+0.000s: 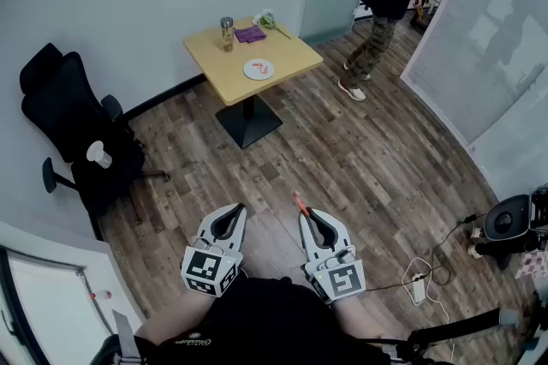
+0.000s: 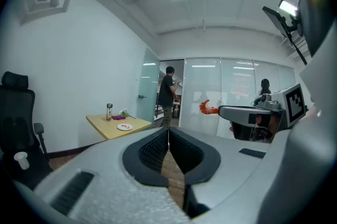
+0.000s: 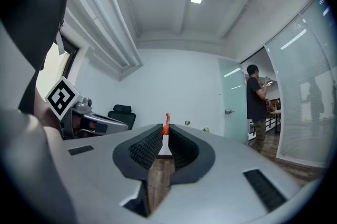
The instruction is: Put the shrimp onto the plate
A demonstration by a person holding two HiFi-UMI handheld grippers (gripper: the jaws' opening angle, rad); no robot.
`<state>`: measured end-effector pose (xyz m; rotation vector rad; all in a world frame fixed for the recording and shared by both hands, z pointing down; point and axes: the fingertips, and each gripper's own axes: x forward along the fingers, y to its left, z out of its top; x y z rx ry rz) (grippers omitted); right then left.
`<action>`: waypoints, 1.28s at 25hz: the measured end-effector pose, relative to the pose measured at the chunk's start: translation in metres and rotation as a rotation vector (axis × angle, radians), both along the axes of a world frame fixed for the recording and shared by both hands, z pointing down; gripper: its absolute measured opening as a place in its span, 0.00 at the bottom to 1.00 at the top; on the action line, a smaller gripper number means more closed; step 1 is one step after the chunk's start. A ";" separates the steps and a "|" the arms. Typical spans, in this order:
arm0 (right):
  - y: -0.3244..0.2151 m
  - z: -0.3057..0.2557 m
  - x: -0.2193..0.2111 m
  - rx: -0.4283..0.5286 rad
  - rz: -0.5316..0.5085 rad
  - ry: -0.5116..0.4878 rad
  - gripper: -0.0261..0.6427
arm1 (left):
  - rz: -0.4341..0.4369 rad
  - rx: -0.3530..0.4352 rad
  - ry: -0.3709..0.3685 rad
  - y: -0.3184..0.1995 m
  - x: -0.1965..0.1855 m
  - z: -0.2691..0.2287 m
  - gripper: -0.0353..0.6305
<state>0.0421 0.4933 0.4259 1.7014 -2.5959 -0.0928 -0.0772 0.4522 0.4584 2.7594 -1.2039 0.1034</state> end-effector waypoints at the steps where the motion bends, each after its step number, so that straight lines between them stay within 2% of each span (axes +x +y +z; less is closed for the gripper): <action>1: 0.000 0.000 0.001 0.000 -0.001 -0.001 0.09 | -0.001 0.001 0.000 0.000 0.001 0.000 0.06; 8: -0.002 -0.002 0.012 0.003 -0.015 -0.009 0.09 | -0.002 0.005 -0.002 -0.002 0.017 -0.003 0.06; 15: 0.001 -0.007 0.040 0.022 -0.073 -0.079 0.09 | -0.014 0.014 -0.009 0.001 0.048 -0.004 0.06; 21: 0.008 -0.012 0.059 0.057 -0.101 -0.057 0.09 | -0.032 0.019 -0.005 0.013 0.072 0.000 0.06; 24: 0.010 -0.005 0.070 0.041 -0.101 -0.027 0.09 | -0.028 0.021 -0.009 0.016 0.083 -0.001 0.06; 32: 0.003 -0.005 0.066 0.045 -0.157 -0.002 0.09 | -0.061 0.027 0.010 0.011 0.086 -0.001 0.06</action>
